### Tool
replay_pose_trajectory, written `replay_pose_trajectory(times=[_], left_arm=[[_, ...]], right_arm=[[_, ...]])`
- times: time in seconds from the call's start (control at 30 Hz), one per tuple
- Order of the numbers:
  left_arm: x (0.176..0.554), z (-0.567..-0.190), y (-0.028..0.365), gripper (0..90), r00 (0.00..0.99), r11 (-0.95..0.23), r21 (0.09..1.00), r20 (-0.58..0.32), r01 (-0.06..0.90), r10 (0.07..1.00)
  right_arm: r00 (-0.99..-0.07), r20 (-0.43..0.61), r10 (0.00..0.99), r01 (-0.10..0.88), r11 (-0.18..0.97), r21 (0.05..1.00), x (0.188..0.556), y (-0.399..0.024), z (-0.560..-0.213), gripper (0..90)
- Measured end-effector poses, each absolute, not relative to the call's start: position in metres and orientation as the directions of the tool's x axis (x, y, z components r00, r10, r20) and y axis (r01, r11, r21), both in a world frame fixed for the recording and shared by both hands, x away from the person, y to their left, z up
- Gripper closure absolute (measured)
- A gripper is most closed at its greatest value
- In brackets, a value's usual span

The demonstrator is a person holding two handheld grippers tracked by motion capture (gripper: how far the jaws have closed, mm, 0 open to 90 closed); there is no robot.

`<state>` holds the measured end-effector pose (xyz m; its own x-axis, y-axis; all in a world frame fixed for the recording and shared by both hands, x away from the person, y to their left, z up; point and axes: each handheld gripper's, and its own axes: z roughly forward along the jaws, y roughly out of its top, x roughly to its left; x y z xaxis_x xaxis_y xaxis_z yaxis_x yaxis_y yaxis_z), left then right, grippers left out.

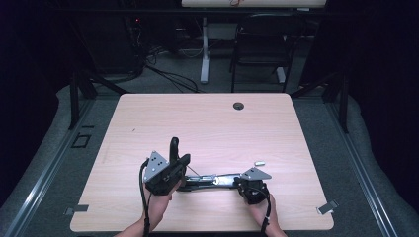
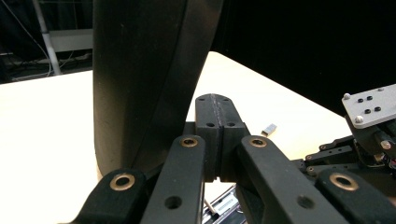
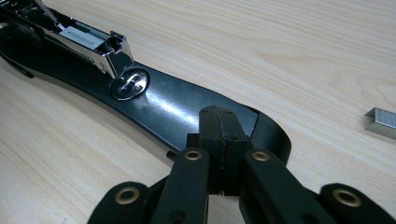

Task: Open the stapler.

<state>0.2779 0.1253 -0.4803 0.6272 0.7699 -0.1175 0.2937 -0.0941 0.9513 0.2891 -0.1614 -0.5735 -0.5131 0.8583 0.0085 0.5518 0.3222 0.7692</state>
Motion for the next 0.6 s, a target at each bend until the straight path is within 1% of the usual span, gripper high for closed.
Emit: replay_pose_trajectory(times=[0.6], left_arm=[[0.277, -0.478, 0.14, 90.0, 0.617, -0.098, 0.945, -0.124, 0.313, 0.777]], right_arm=[[-0.509, 0.013, 0.861, 0.552, 0.314, 0.772, 0.289, -0.161, -0.574, 90.0]])
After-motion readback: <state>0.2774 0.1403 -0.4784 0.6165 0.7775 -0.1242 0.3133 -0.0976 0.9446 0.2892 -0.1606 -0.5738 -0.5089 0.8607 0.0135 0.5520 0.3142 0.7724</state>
